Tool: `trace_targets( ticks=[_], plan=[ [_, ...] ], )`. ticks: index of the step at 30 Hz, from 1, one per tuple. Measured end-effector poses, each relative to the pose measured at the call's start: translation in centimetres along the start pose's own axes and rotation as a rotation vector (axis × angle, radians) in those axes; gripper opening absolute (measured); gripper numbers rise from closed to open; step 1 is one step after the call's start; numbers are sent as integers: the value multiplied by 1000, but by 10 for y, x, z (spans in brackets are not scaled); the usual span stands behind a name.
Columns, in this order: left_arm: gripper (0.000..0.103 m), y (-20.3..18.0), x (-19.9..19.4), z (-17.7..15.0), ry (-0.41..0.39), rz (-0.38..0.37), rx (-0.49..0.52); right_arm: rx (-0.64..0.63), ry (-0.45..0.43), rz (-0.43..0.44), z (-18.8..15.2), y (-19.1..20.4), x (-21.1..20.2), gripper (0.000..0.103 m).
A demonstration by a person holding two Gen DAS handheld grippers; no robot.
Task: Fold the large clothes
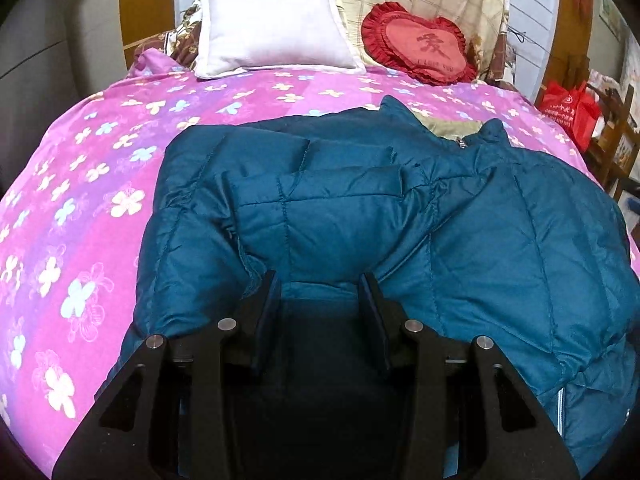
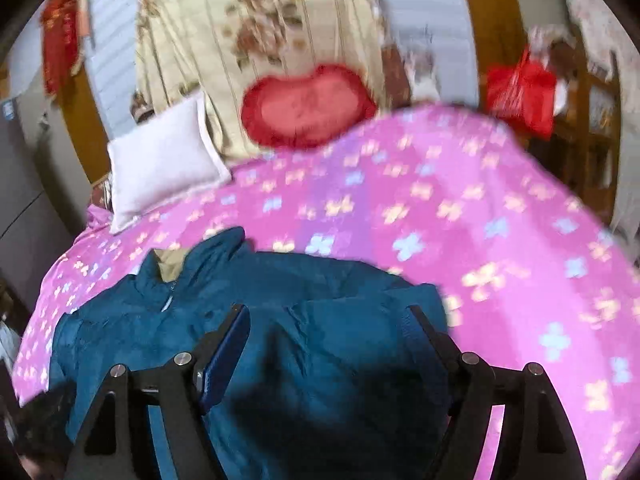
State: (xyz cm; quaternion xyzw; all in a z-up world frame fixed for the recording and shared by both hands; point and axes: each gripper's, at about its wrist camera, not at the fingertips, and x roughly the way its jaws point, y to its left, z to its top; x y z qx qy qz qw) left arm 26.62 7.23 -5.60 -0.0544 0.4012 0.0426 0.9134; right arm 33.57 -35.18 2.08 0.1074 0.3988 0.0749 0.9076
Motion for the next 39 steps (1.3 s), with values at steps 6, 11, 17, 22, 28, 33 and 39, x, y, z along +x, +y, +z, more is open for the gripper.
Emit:
trace_targets(
  ticks=[6, 11, 17, 22, 28, 33, 39],
  plan=[
    [41, 2, 1, 1, 6, -4, -10, -71, 204, -119, -12, 7, 68, 77],
    [41, 4, 3, 1, 15, -4, -20, -129, 77, -172, -7, 33, 16, 77],
    [41, 3, 3, 1, 16, -3, -20, -167, 37, 83, -48, 89, -21, 87],
    [41, 5, 4, 0, 15, -5, -24, -264, 121, -9, -83, 105, 14, 94],
    [41, 4, 4, 0, 9, 0, -16, -272, 113, 6, -82, 95, -38, 93],
    [47, -3, -5, 4, 21, 26, 31, -230, 128, -29, -102, 57, -57, 93],
    [77, -4, -28, -1, -6, 0, 43, -205, 151, -15, -128, 38, -34, 103]
  ],
)
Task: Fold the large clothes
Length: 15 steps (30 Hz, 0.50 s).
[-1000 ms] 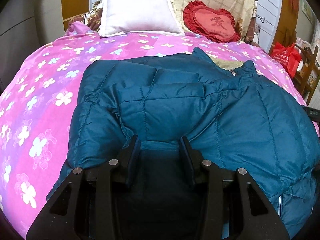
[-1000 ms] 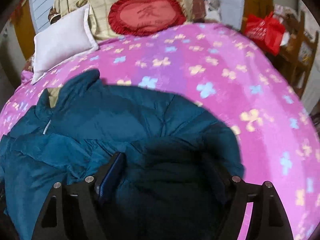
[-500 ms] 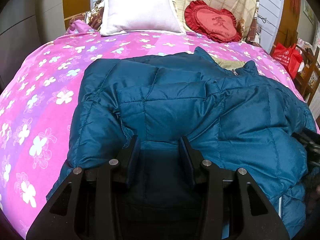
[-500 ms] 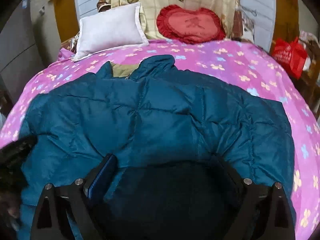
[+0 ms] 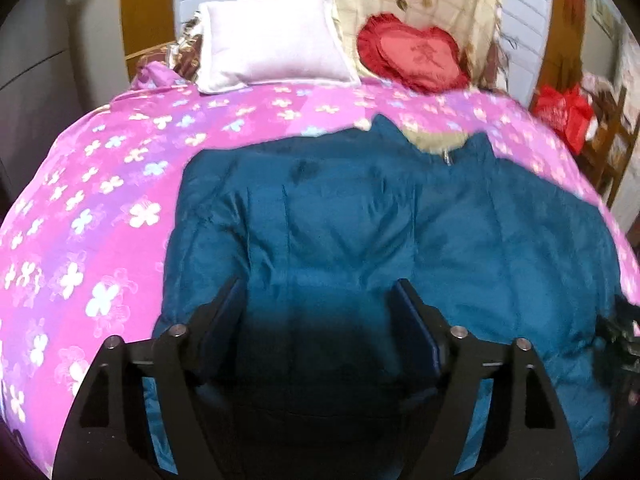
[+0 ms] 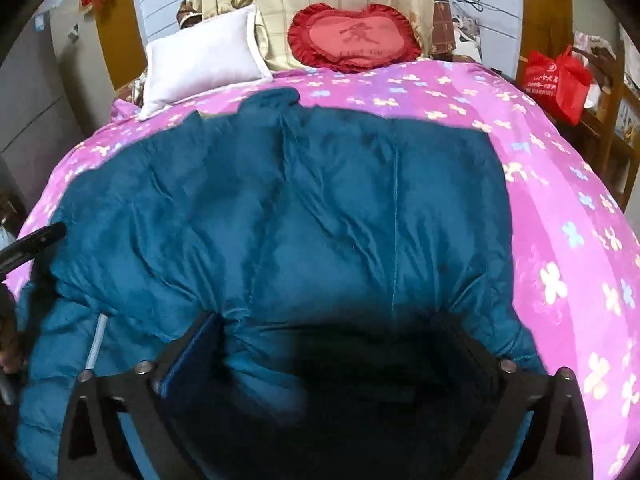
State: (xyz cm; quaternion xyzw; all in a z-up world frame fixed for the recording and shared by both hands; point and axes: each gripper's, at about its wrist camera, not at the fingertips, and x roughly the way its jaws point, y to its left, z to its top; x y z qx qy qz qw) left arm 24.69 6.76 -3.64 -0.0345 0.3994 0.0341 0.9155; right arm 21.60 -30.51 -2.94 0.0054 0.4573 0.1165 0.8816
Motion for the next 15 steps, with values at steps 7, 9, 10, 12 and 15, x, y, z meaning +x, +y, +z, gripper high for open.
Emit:
trace_targets(
  ticks=[7, 9, 10, 12, 15],
  plan=[
    [80, 5, 14, -12, 11, -41, -7, 3, -4, 25, -3, -4, 1, 103],
    [80, 2, 16, -12, 17, -24, 7, 5, -5, 27, -3, -4, 1, 103],
    [80, 0, 17, -12, 21, -18, 12, 4, -6, 26, -3, -4, 1, 103],
    [80, -1, 18, -12, 22, -10, 19, 5, -7, 29, -3, -4, 2, 103],
    [80, -1, 18, -12, 24, -17, 13, 10, -11, 35, -3, -5, 1, 103]
  ],
)
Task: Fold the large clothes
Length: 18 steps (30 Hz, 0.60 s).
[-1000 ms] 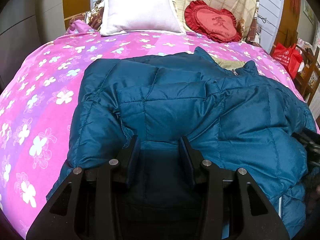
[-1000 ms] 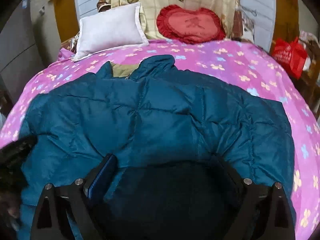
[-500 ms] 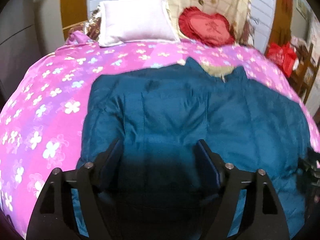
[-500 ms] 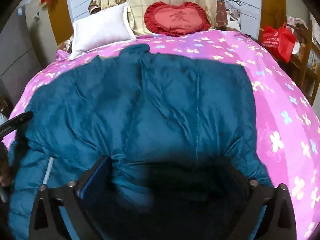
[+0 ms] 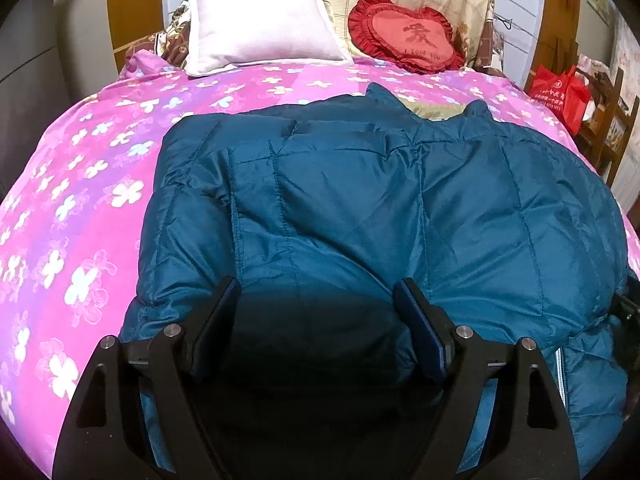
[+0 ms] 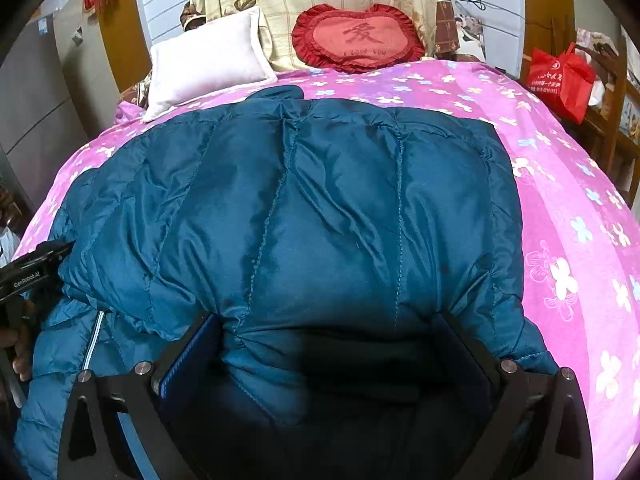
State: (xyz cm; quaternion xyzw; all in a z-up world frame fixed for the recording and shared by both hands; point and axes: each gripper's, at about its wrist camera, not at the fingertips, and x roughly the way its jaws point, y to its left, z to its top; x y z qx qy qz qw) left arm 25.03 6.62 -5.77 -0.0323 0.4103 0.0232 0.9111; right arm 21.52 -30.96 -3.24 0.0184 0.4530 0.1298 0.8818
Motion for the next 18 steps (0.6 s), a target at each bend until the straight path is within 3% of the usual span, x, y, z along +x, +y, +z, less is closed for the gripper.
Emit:
trace_targets(
  ticks=[4, 9, 14, 18],
  plan=[
    [80, 2, 0, 0, 4, -19, -10, 0, 5, 1, 0, 0, 1, 103],
    [80, 27, -15, 20, 39, -147, 40, 9, 7, 9, -1, -3, 2, 103],
    [80, 59, -51, 40, -33, -90, 112, 19, 10, 23, 0, -5, 3, 103],
    [80, 62, -54, 32, -19, -123, 84, 20, 10, 24, 0, -6, 3, 103]
  ],
)
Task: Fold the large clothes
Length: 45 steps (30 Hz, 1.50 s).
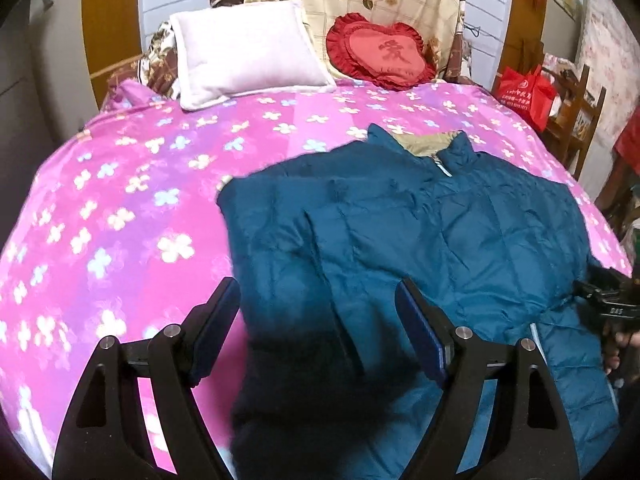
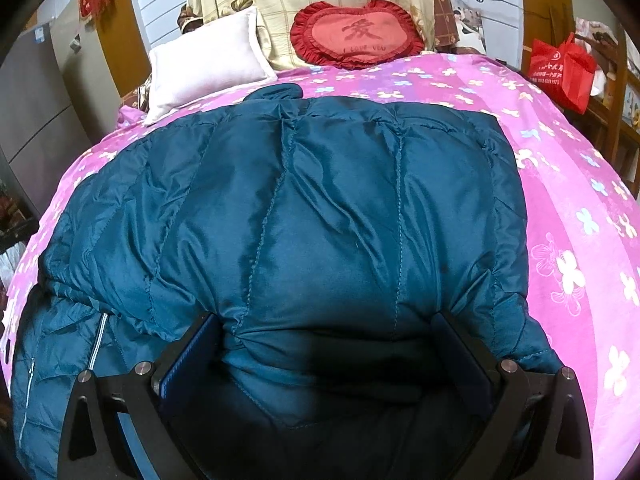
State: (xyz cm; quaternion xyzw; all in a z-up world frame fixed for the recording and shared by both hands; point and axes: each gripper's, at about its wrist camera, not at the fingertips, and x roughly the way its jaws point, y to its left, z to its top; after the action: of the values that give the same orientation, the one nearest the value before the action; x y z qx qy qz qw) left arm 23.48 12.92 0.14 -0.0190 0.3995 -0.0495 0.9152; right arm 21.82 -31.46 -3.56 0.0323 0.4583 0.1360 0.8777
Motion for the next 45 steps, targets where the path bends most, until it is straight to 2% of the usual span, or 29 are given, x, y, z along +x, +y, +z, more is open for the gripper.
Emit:
trace_targets(
  ticks=[5, 8, 12, 14, 17, 22, 25, 28, 29, 31, 32, 34, 36, 38, 42, 45],
  plan=[
    [80, -24, 26, -28, 44, 0, 14, 0, -1, 0, 0, 0, 1, 103],
    [81, -28, 33, -34, 23, 33, 31, 2, -2, 3, 0, 0, 0, 103],
    [81, -20, 30, -26, -5, 82, 3, 6, -2, 8, 0, -1, 1, 103],
    [80, -13, 27, -23, -8, 69, -31, 6, -3, 8, 0, -2, 1, 103],
    [80, -11, 19, -24, -29, 87, -19, 3, -3, 4, 0, -2, 1, 103],
    [80, -10, -2, -29, -17, 79, -14, -14, -4, -27, -3, 4, -7, 103],
    [80, -7, -17, -36, 14, 80, -16, -11, -3, -21, -12, 9, -27, 103],
    [80, -9, -28, -50, 56, 115, -8, -5, -24, 12, -26, 13, -57, 103],
    [80, -13, -32, -59, 81, 103, 2, -7, -17, 15, -31, 15, -65, 103],
    [80, -23, -38, -77, 107, 84, 30, -36, 25, 8, -45, 21, -72, 103],
    [80, -28, -40, -87, 119, 81, 49, -69, 70, -24, -56, 24, -72, 103],
    [80, -35, -38, -102, 151, 108, 84, -117, 143, -91, -76, 24, -66, 103],
    [81, -38, -28, -119, 195, 163, 116, -124, 142, -81, -91, 19, -68, 103],
    [81, -36, -29, -125, 178, 155, 98, -110, 118, -66, -99, 16, -75, 103],
    [81, -27, -35, -125, 204, 136, 36, -138, 151, -90, -101, 20, -81, 103],
    [81, -22, -56, -129, 208, 111, 28, -108, 151, -66, -106, 15, -100, 103]
  ],
)
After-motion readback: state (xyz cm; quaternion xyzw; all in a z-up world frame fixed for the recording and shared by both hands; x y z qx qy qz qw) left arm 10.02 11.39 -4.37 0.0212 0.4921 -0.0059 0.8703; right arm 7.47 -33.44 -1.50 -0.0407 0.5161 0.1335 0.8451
